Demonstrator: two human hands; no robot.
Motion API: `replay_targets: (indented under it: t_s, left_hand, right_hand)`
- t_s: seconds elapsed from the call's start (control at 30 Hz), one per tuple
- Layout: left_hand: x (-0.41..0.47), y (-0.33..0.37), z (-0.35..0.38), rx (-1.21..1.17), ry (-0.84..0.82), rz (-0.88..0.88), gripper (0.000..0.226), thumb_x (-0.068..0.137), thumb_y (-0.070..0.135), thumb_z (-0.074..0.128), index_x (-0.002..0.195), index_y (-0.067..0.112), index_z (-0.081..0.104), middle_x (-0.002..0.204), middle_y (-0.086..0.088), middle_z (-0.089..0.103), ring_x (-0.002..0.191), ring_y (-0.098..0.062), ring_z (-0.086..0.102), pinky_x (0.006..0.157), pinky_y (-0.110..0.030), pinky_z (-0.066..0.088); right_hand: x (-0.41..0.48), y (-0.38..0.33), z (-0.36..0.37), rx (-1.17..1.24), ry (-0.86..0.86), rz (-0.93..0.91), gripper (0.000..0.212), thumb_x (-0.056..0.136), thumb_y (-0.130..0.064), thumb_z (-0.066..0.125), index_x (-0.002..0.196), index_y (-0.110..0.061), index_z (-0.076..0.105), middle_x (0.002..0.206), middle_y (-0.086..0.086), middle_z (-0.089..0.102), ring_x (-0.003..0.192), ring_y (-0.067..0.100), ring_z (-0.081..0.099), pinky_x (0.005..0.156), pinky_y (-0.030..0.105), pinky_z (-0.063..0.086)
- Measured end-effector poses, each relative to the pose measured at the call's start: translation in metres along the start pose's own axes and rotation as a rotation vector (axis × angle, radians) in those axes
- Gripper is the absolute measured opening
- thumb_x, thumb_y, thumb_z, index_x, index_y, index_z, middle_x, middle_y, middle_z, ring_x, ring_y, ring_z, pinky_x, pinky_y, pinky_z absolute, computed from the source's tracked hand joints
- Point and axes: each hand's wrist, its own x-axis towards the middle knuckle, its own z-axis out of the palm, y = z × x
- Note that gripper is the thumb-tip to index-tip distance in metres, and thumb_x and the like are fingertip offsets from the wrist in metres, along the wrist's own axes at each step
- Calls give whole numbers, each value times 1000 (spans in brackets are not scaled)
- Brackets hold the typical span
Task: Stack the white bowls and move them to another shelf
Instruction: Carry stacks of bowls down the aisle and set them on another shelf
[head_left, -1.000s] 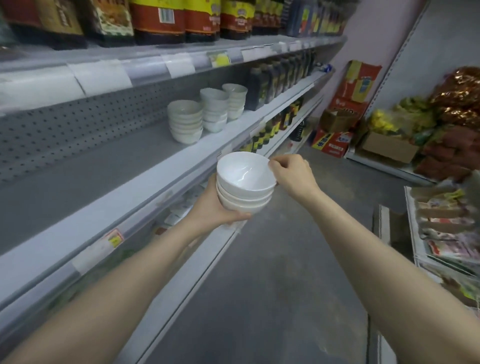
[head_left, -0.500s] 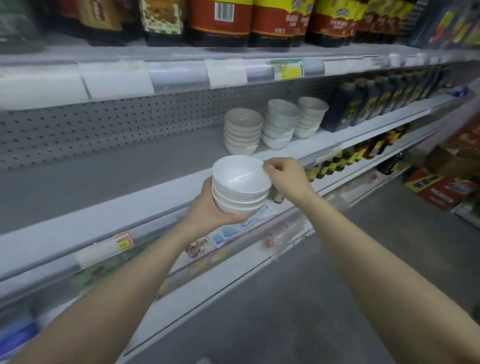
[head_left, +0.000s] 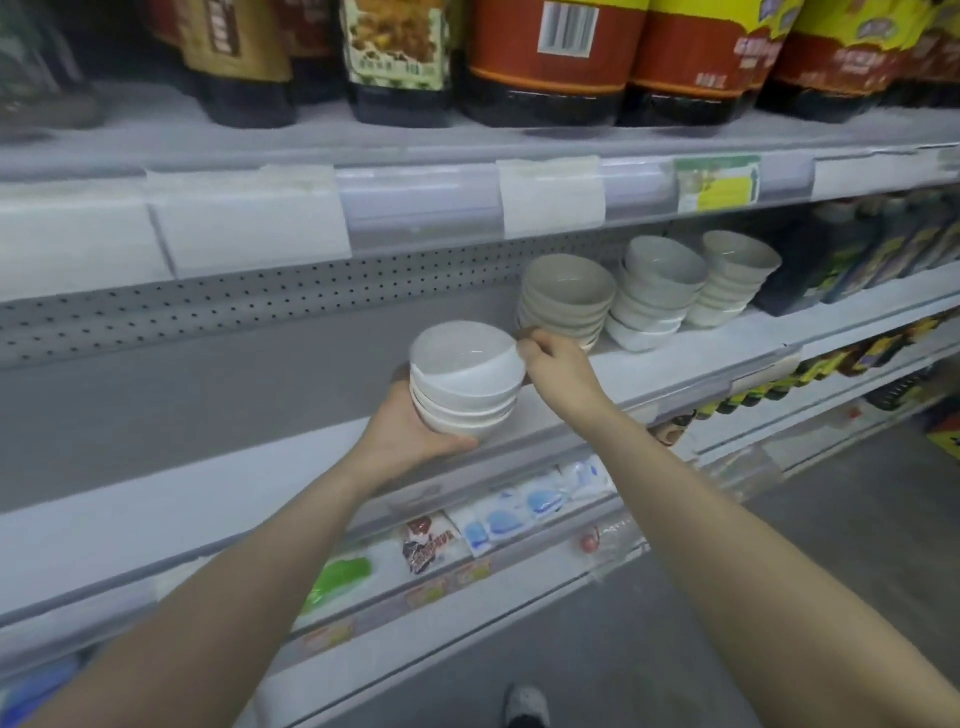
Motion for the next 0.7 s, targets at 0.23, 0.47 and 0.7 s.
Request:
replay_targets:
  t_s: [0.23,0.47,0.7]
  left_hand:
    - [35,-12,12,39,-10,-89,61,63,22,94,99,45,51,110,14,63,107,-3,59,93,-17,42]
    - [63,-17,17,60,96,-22,94,50,23,94,120,37,33,107,28,48,107,-1,48,79,3,32]
    - [86,-40,11,25,11,-60,122,49,43,96,146,29,24,141,12,46,129,-6,45,105,-25,36]
  right_hand:
    - [46,18,9,-41,-55,-33,38,89,-23,42,115,-23,69,109,5,70,105,29,61,93,39,50]
    - [75,32,21,-16,-53,-105,29,96,-19,40,105,-20,67,100,7,68,94,25,60,82,36,47]
    - [90,31,31,-79,12,-82,38,100,-13,36,63,-17,29,60,1,32,58,17,33,48,25,24]
